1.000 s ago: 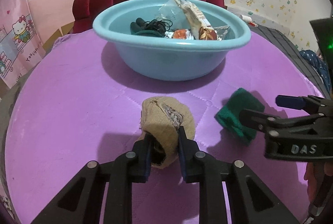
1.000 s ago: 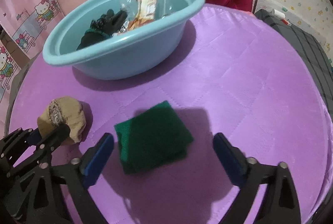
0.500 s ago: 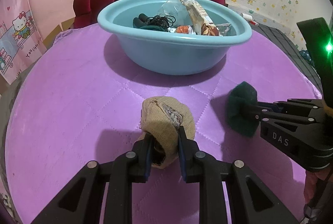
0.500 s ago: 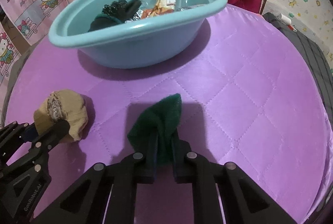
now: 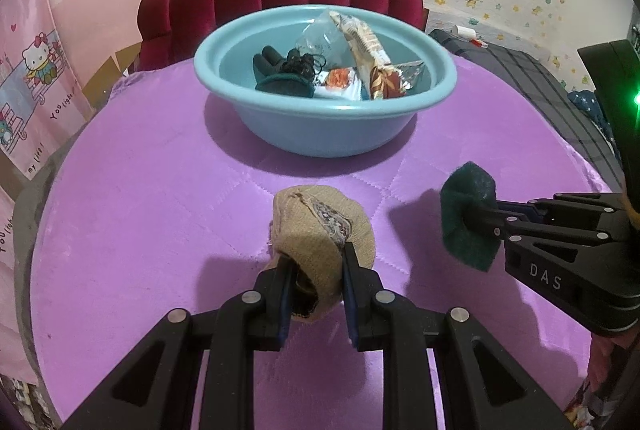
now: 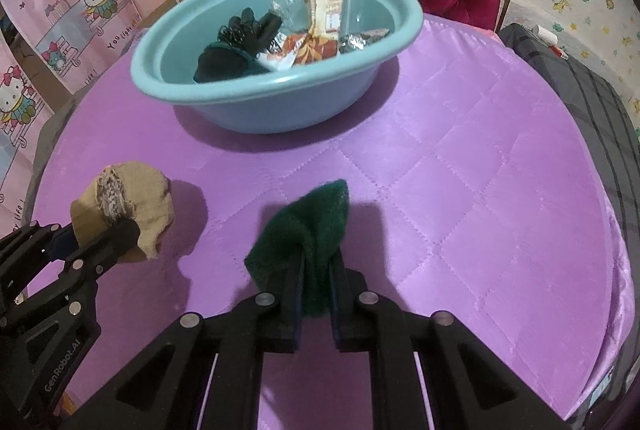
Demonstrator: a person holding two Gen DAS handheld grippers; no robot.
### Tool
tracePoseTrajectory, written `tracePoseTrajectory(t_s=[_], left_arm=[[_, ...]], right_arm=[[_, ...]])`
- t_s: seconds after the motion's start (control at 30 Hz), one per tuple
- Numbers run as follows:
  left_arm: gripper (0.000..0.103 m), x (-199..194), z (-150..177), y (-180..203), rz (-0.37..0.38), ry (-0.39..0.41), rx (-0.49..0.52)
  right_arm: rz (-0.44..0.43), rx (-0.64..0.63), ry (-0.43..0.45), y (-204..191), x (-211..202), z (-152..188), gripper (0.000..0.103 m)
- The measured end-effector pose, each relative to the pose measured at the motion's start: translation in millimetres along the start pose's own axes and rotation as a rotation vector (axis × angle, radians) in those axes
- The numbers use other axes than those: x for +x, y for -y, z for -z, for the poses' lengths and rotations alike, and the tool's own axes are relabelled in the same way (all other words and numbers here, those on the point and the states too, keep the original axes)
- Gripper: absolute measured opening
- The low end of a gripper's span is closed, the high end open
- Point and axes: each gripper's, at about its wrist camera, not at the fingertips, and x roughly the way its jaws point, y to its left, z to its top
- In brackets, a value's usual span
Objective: Organize soft objects
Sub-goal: 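Carry the beige sock and green scouring pad with both tools over the basin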
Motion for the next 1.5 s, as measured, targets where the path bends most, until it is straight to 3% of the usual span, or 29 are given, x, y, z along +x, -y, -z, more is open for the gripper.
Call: tracePoseTrajectory(t_s=[0.43,0.83,1.5], left_arm=[[0.023,-30.0,-10.8,2.2,0.011,0.033,0.03],[0.023,-55.4,-47.0,0.7,0.023,0.089,0.039],[0.023,-32.5,-116.6,-11.5,0.035,0.107,0.038]], right_arm=[[-0.024,0.033,0.044,6.6,-39.5,-12.4,0.009],[-0.054,0.034,0.088,0.8,-74.6,-48.9,0.01],[-0.089,0.015,0.109,-5.8,-66.3,-137.8,0.011]])
